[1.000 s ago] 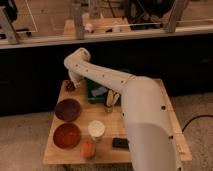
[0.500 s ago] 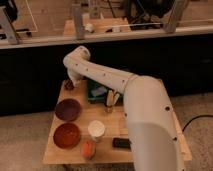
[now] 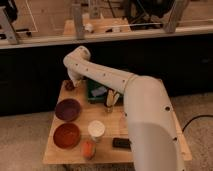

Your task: Place grapes in purple bowl

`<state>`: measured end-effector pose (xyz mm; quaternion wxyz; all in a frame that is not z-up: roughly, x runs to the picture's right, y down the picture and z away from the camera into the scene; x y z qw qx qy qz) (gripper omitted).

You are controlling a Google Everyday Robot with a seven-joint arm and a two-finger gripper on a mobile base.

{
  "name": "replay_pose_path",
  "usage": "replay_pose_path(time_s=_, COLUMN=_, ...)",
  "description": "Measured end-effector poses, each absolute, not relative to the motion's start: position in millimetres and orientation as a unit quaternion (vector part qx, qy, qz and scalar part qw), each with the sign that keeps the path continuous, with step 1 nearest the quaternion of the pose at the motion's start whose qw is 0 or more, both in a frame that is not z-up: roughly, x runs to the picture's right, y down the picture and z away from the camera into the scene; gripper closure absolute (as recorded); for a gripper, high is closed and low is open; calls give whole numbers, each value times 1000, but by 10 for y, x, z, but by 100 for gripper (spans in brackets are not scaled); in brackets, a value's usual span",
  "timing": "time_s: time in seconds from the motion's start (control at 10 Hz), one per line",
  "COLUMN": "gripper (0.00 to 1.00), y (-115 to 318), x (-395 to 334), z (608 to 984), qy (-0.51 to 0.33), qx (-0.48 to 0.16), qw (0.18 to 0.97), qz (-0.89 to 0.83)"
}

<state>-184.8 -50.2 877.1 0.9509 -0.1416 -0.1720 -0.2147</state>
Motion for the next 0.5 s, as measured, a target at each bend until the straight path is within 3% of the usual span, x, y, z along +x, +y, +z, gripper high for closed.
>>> replay_pose_path(time_s=0.5, gripper=100, y=-425, x=-1890, z=8447, qy=-214, qx=-110, qw=935, qz=-259)
